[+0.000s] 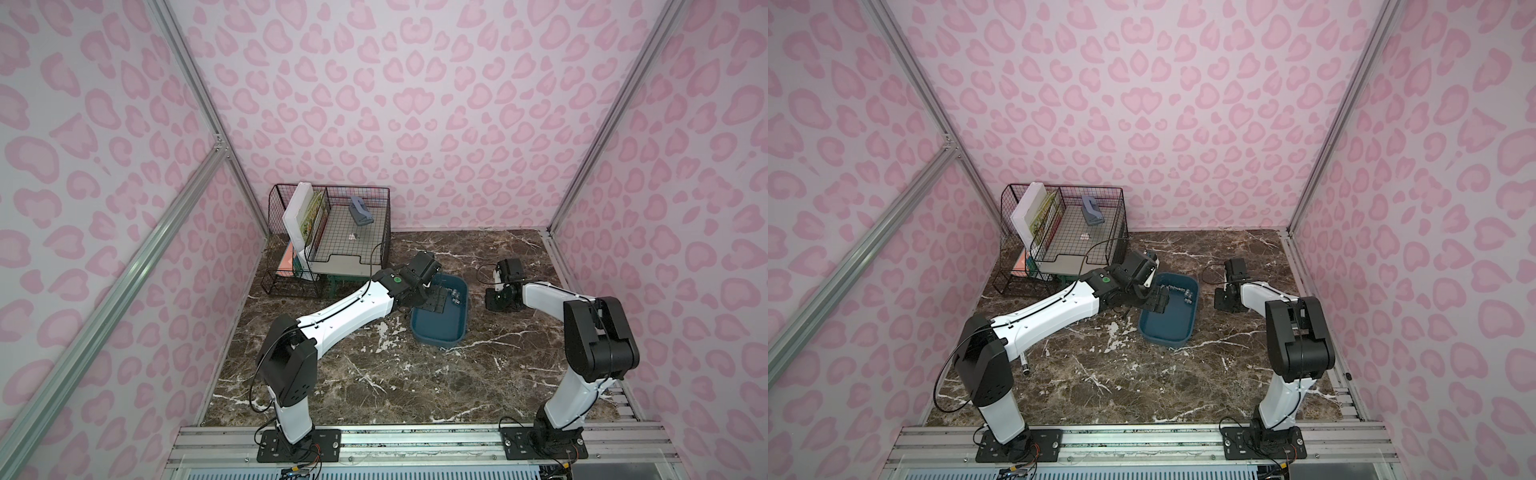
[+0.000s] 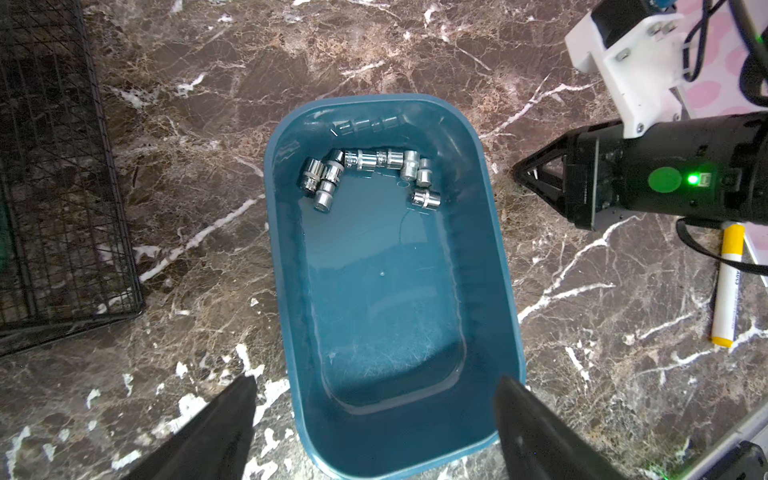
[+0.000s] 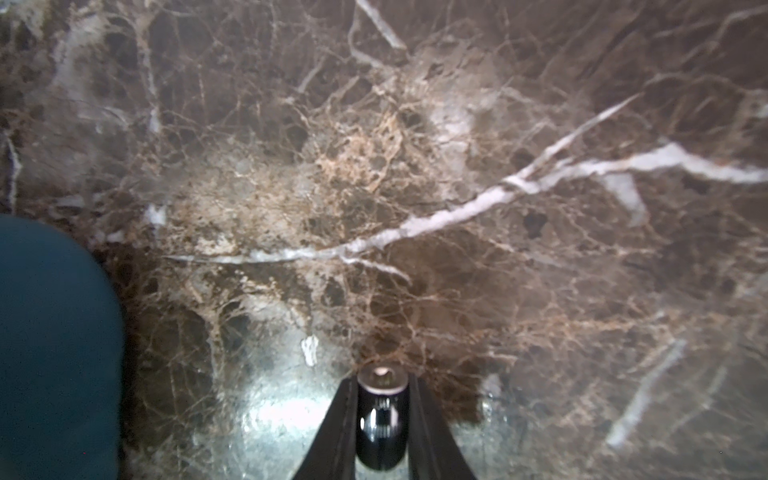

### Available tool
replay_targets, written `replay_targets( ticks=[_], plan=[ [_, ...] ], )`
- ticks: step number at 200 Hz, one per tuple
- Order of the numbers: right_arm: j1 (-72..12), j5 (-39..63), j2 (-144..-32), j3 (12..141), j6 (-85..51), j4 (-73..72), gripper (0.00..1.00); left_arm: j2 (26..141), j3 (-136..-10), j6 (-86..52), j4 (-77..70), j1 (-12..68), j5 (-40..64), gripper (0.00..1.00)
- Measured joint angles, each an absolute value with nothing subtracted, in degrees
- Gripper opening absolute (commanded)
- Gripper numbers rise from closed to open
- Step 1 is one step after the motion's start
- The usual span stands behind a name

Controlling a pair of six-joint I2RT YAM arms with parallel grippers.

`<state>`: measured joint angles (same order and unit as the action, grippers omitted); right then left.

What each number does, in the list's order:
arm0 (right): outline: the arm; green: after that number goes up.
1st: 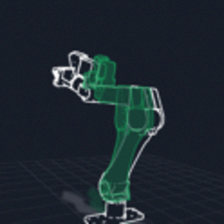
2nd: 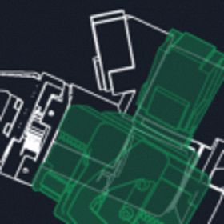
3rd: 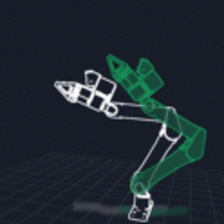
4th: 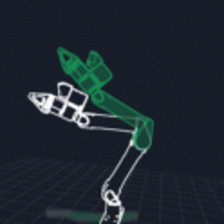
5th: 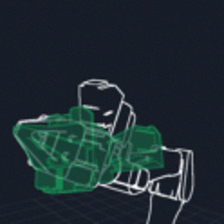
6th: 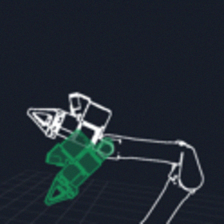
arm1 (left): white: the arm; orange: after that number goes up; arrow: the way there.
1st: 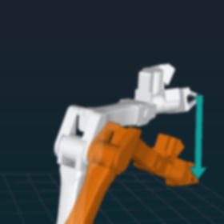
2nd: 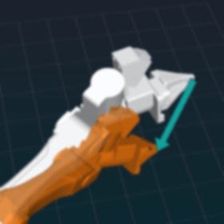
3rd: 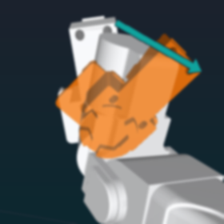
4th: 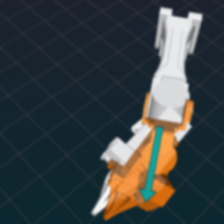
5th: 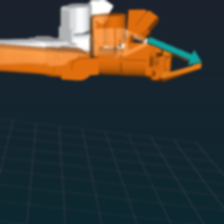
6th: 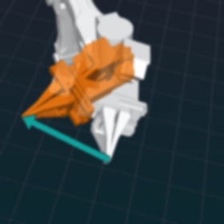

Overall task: Take out the socket from the storage box
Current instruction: Place the socket head at the center of the board, then pick up the socket head from the storage box.

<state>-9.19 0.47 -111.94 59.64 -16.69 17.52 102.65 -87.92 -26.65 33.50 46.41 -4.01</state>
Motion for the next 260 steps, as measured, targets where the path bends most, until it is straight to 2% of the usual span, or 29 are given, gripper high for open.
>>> replay_targets(
  ticks=[99, 157, 260],
  plan=[
    [-9.19, 0.75, -108.97, 60.12, -16.69, 19.97, 0.41, 101.93, -87.64, -26.59, 33.71, 46.41, -4.69, 0.93],
    [-9.21, 2.31, -102.43, 61.06, -16.71, 22.87, 0.42, 105.58, -91.85, -24.38, 34.26, 46.35, -3.68, 0.89],
    [-9.19, 6.98, -89.93, 54.28, -17.76, 25.39, 0.42, 123.59, -107.59, -20.64, 38.04, 45.41, -0.97, 0.6]
  ],
)
